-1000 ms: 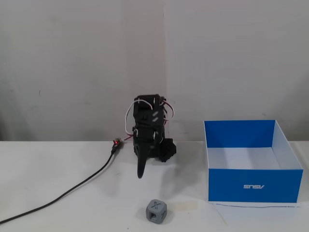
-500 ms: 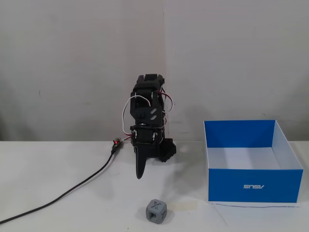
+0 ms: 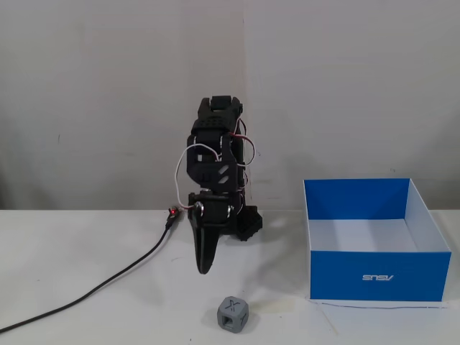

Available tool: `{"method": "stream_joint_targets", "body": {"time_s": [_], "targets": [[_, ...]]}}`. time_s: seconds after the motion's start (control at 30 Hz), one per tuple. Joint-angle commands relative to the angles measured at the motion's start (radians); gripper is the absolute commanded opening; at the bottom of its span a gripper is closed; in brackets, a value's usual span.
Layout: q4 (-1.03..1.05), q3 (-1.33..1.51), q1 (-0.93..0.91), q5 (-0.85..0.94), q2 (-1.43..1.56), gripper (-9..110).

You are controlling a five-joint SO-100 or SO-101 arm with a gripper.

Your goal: Pick the gray block and keep it in the box.

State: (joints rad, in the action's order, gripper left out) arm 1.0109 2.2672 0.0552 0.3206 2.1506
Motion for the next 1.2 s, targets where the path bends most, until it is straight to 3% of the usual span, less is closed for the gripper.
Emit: {"method": "stream_joint_targets", "body": {"time_s": [0.0, 0.57, 0.7, 1.17], "targets": [[-0.018, -0.138, -0.011, 0.169, -0.071, 0], [0.026, -0.225, 0.074, 0.419, -0.316, 1], [0.026, -0.213, 0.084, 0.437, -0.321, 14], [-0.002, -0.186, 0.104, 0.453, -0.439, 35]]}}
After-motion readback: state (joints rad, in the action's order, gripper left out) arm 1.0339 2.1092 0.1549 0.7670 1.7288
